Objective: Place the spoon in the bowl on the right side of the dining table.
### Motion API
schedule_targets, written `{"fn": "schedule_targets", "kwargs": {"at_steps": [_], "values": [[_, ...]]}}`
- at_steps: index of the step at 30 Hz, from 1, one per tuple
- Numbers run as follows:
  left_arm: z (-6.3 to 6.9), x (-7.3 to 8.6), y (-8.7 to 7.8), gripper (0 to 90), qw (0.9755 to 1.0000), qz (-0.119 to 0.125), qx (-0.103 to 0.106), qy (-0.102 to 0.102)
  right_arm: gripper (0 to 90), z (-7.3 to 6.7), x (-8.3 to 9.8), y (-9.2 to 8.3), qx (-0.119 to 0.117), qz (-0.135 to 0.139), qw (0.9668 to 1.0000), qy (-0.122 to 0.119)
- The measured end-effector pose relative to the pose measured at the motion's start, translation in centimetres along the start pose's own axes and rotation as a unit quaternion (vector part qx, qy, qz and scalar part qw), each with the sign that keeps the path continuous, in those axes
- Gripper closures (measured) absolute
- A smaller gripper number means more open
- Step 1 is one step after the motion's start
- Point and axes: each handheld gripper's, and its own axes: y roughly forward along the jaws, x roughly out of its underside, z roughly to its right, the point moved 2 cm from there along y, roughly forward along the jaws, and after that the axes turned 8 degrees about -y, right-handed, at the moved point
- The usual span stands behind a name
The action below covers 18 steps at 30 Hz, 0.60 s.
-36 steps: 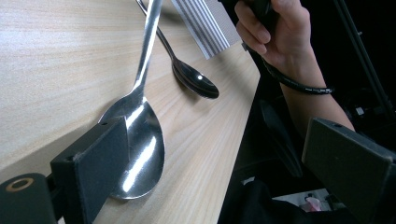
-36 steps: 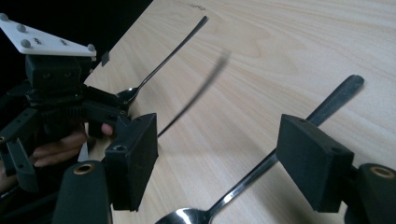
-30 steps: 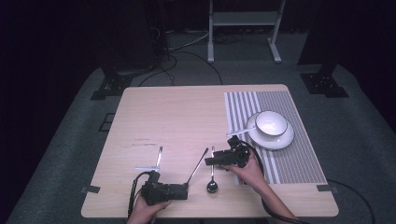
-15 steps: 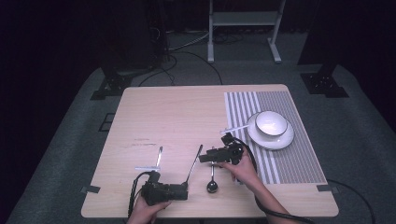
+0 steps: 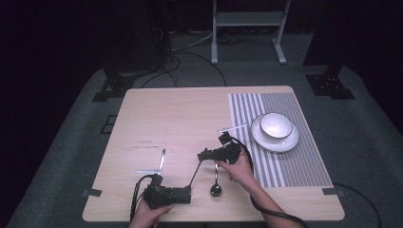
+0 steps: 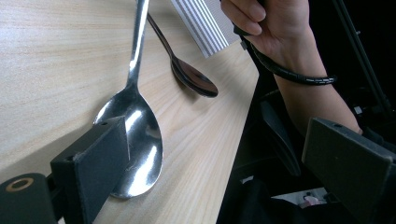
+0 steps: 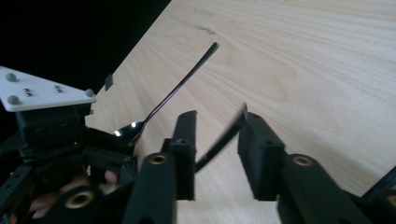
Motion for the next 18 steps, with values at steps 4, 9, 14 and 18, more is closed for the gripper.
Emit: {"fn": "schedule_targets", "kwargs": {"at_steps": [4,9,14,18], "values": [[0.0,0.01,-0.01,6.0,1.0,0.0,-0.001,0.001,78.6,-0.06,-0.09,0.15,0.004,0.0,1.0,0.007],[0.03,0.0,0.0,6.0,1.0,-0.001,-0.003,0.002,82.6,0.08,-0.09,0.13,-0.018,0.006,0.9994,0.028],[0.06,-0.02,-0.09,5.9,1.0,0.001,-0.006,0.006,87.1,0.19,-0.22,0.03,-0.056,0.017,0.9969,0.052],[0.21,-0.03,-0.26,5.9,0.9999,0.004,-0.002,0.009,88.6,0.2,-0.41,-0.12,-0.069,0.024,0.9955,0.06]]}}
